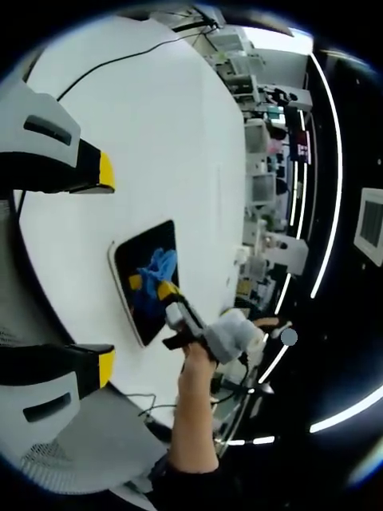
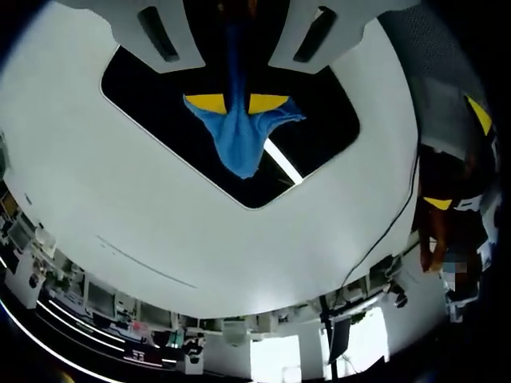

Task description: Wipe the mirror surface with the cleaning cloth until all visible marks leave the cleaned area.

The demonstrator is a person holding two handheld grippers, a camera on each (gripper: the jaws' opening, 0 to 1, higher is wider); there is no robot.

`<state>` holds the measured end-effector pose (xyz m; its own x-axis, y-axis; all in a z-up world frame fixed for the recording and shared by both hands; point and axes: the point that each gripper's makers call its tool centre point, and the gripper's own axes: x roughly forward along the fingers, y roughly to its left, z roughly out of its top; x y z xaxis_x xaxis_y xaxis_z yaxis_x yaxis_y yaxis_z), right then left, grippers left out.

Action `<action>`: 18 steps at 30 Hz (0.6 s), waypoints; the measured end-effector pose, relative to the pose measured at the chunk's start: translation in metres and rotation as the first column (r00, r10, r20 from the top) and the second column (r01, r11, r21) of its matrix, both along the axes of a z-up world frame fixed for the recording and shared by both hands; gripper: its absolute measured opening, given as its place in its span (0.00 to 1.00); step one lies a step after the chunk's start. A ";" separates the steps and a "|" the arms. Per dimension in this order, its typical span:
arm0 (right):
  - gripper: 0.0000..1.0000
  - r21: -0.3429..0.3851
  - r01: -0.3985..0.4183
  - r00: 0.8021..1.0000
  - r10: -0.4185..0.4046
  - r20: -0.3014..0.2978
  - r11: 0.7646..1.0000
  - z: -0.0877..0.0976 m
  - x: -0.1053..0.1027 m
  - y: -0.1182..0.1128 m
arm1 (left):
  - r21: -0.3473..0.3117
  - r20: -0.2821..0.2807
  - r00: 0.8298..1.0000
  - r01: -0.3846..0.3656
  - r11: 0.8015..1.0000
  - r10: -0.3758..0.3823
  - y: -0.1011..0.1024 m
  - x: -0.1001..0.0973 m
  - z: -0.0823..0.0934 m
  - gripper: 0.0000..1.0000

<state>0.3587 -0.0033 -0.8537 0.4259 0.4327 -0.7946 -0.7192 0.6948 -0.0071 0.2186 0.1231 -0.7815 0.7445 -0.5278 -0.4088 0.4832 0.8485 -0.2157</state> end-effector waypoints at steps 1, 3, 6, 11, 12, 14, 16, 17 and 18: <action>0.02 0.000 0.002 1.000 -0.002 0.000 1.000 0.000 0.000 -0.002 | 0.000 0.000 1.000 -0.001 1.000 0.001 0.000 0.000 0.000 0.77; 0.02 -0.001 0.005 1.000 -0.005 0.000 1.000 0.000 -0.001 -0.004 | 0.001 0.000 1.000 0.000 1.000 0.000 0.000 0.000 0.000 0.77; 0.02 -0.001 0.011 1.000 -0.011 0.000 1.000 0.000 -0.002 -0.008 | 0.001 -0.002 1.000 0.002 1.000 -0.002 0.000 0.000 0.000 0.77; 0.02 -0.008 0.018 1.000 -0.018 -0.005 1.000 0.000 -0.001 -0.016 | 0.001 -0.003 1.000 0.002 1.000 -0.002 -0.001 0.000 0.000 0.77; 0.02 -0.009 0.021 1.000 -0.021 -0.007 1.000 0.000 -0.002 -0.019 | 0.000 -0.003 1.000 0.002 1.000 -0.002 -0.001 0.000 0.000 0.76; 0.02 -0.010 0.024 1.000 -0.024 -0.007 1.000 0.000 -0.002 -0.022 | 0.000 0.004 1.000 0.001 1.000 -0.001 0.000 0.000 0.000 0.76; 0.02 -0.012 0.029 1.000 -0.029 -0.007 1.000 0.000 -0.002 -0.026 | 0.001 0.000 1.000 0.002 1.000 -0.002 -0.001 0.000 0.000 0.76; 0.02 -0.011 0.032 0.999 -0.032 -0.007 0.999 0.000 -0.001 -0.028 | 0.001 0.000 1.000 0.003 1.000 -0.003 -0.001 0.000 0.000 0.76; 0.02 -0.009 0.036 0.999 -0.036 -0.008 0.999 0.000 -0.001 -0.029 | 0.000 0.001 1.000 0.002 1.000 -0.002 -0.001 0.000 0.000 0.76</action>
<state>0.3574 -0.0326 -0.8541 0.4347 0.4100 -0.8019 -0.6939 0.7201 -0.0080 0.2184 0.1225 -0.7813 0.7436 -0.5294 -0.4084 0.4852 0.8475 -0.2151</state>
